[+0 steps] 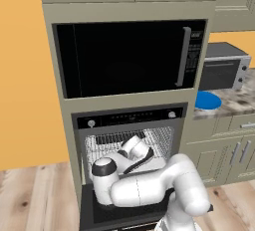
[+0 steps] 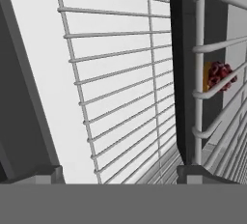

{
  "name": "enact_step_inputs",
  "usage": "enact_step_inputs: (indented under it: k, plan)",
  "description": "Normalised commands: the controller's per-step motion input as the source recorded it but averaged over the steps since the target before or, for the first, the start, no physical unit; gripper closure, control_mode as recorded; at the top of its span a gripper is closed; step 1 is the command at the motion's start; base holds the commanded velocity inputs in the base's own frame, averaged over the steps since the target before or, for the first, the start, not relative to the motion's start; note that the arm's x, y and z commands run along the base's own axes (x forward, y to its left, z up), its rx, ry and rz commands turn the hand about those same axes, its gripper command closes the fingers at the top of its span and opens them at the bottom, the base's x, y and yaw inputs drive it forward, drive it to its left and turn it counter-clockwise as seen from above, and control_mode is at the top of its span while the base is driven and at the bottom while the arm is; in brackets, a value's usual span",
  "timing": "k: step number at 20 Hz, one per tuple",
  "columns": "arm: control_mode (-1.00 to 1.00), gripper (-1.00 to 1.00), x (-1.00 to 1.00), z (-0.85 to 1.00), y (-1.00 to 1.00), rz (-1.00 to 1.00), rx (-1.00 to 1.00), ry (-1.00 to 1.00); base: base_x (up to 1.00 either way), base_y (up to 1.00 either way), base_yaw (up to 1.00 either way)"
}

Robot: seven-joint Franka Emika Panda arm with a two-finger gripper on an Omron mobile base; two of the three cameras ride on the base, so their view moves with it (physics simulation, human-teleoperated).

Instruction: Take the baked cake out of the oven and place it on the plate for cooling. Then close the oven door.

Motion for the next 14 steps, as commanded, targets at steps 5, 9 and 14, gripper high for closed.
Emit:
enact_step_inputs:
  k: [5, 9, 14]
  plan:
    - [-1.00, -1.00, 0.00, -0.08, 0.03, 0.00, -0.02, 0.00, 0.00, 0.00, 0.00]
    - [-1.00, -1.00, 0.00, 0.00, 0.00, 0.00, 0.00, 0.00, 0.00, 0.00, 0.00]
    - [-1.00, -1.00, 0.02, 0.00, 0.00, 0.00, 0.00, 0.00, 0.00, 0.00, 0.00]
